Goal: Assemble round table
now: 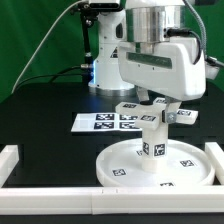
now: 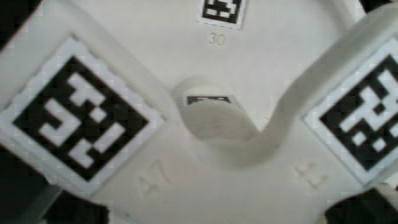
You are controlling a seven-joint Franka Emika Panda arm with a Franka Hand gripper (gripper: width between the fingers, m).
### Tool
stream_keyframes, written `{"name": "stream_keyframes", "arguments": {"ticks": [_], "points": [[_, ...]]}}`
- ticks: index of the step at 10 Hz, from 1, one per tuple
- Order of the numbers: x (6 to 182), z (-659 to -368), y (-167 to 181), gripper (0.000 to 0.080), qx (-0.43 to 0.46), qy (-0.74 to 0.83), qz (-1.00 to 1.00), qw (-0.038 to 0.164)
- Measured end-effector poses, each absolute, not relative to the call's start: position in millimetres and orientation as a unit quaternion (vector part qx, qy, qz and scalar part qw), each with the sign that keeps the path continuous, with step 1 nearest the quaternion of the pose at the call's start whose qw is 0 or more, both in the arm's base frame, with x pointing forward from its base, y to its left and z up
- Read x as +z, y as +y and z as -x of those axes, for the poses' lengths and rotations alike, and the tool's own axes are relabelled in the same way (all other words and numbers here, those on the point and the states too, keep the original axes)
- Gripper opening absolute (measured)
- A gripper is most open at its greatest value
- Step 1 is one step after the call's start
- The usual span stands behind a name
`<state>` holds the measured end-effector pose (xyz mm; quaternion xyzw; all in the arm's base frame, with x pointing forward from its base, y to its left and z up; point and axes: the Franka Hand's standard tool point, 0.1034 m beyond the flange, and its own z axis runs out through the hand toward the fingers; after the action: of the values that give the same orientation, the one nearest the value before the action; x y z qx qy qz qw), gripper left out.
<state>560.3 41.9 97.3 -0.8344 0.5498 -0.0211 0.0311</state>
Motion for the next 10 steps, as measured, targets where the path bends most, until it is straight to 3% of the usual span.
{"name": "stream_keyframes", "arguments": {"ticks": [2, 4, 6, 10], "points": [[99.7, -560.1, 42.3, 0.0647, -0.017, 0.519, 0.854, 0.03], [124.8, -565.5, 41.5, 0.0649, 0.0, 0.449, 0.893, 0.037], [127.0, -566.8, 39.8, 0.0649, -0.006, 0.283, 0.958, 0.038], [125.9, -566.6, 39.2, 0.0649, -0.011, 0.159, 0.987, 0.034]]}}
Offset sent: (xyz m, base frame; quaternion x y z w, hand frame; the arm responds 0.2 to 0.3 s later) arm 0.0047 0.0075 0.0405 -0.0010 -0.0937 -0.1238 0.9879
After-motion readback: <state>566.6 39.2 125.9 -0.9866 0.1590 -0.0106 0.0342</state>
